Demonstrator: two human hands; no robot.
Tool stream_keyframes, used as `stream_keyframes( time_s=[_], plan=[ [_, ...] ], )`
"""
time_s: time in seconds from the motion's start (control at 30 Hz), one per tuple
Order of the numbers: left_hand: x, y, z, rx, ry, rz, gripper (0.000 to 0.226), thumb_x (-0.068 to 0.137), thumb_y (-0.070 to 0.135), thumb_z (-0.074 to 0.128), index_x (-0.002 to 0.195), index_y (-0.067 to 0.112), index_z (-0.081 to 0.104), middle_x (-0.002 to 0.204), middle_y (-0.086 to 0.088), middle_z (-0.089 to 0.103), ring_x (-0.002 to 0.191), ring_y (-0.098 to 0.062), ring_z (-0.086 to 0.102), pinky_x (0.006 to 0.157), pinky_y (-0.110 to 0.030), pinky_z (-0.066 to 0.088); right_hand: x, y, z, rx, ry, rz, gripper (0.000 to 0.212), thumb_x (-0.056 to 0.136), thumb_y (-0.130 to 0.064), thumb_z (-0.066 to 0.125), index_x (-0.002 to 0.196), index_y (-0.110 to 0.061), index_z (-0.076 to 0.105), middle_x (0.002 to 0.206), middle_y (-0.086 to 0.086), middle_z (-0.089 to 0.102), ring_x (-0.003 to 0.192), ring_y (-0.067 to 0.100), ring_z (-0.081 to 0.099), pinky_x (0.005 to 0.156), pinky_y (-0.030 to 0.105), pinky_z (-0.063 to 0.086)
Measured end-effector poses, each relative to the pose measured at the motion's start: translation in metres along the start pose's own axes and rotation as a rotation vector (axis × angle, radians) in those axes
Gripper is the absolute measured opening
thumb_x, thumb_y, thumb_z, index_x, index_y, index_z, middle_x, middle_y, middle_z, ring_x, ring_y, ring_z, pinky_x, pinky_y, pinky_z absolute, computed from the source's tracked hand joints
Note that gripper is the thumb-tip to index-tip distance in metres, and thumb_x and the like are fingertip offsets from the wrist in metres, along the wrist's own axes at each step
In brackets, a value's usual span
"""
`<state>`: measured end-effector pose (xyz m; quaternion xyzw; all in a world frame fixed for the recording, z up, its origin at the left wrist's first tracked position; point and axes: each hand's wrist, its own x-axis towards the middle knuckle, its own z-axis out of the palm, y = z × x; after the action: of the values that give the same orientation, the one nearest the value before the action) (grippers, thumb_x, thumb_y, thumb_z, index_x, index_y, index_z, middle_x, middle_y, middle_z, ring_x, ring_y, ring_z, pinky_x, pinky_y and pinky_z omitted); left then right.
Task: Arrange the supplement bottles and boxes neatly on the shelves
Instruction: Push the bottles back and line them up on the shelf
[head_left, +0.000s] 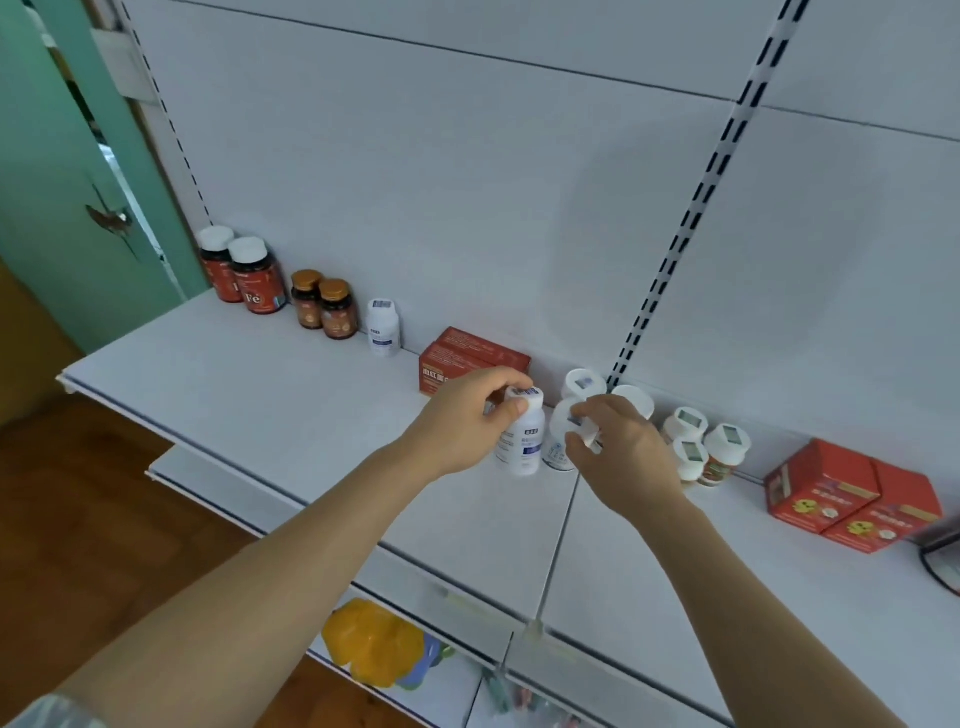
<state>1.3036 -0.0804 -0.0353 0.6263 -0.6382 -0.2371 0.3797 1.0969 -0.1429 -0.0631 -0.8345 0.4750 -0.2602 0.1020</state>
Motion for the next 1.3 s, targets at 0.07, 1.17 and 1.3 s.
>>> stream_keyframes(
  time_s=[0.07, 1.17, 1.3],
  plan=[
    [0.005, -0.006, 0.0, 0.007, -0.021, 0.022, 0.022, 0.095, 0.027, 0.058, 0.117, 0.029, 0.063, 0.112, 0.015, 0.064, 0.101, -0.003, 0.058, 0.085, -0.02, 0.044, 0.0, -0.001, 0.004, -0.015, -0.019, 0.018, 0.026, 0.083, -0.017, 0.068, 0.109, -0.013, 0.069, 0.117, 0.004, 0.061, 0.088, 0.027, 0.063, 0.066, 0.03, 0.048],
    [0.031, -0.049, -0.084, -0.441, -0.333, -0.007, 0.041, 0.092, 0.011, 0.066, 0.131, 0.019, 0.054, 0.121, 0.007, 0.068, 0.113, 0.001, 0.061, 0.098, -0.023, 0.049, 0.03, -0.113, 0.011, 0.229, 0.13, -0.099, 0.027, 0.085, -0.012, 0.07, 0.111, -0.017, 0.072, 0.101, -0.004, 0.069, 0.089, 0.01, 0.064, 0.08, 0.03, 0.053],
    [0.034, -0.052, -0.096, -0.429, -0.326, -0.091, 0.048, 0.091, 0.014, 0.068, 0.136, 0.017, 0.051, 0.124, 0.006, 0.068, 0.116, -0.005, 0.06, 0.103, -0.033, 0.048, 0.041, -0.121, 0.017, 0.236, 0.103, -0.084, 0.021, 0.08, -0.02, 0.077, 0.101, -0.025, 0.075, 0.083, -0.008, 0.068, 0.075, 0.003, 0.061, 0.068, 0.015, 0.05]
  ],
)
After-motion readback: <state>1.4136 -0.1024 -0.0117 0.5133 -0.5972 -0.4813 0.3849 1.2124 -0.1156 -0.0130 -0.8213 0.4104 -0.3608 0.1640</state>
